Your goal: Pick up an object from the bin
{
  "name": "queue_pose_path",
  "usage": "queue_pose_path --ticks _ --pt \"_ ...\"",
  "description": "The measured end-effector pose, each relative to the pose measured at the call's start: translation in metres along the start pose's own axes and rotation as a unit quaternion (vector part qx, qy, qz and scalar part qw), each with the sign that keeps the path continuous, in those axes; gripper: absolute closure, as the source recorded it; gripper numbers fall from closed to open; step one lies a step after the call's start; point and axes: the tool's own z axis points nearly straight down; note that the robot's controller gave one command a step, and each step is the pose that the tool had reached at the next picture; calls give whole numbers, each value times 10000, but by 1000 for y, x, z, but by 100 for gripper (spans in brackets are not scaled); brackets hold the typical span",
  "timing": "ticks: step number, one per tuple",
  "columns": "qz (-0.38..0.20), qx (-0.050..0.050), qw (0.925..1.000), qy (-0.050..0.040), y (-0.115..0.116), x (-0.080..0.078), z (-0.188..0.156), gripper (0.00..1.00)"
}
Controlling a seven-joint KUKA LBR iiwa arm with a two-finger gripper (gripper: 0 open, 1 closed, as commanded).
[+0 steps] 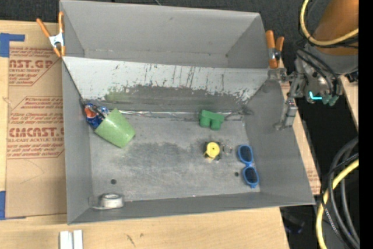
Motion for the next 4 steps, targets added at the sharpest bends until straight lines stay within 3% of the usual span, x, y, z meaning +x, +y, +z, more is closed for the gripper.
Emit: queue_pose_path --ticks 1,2,3,4 --pt "-265 -9 9996 8 8 29 150 0" --pt "717 0 9974 -43 13 83 172 0" --pt "711 16 9974 -115 13 78 168 100" --pt "873 3 9962 -72 27 85 36 100"
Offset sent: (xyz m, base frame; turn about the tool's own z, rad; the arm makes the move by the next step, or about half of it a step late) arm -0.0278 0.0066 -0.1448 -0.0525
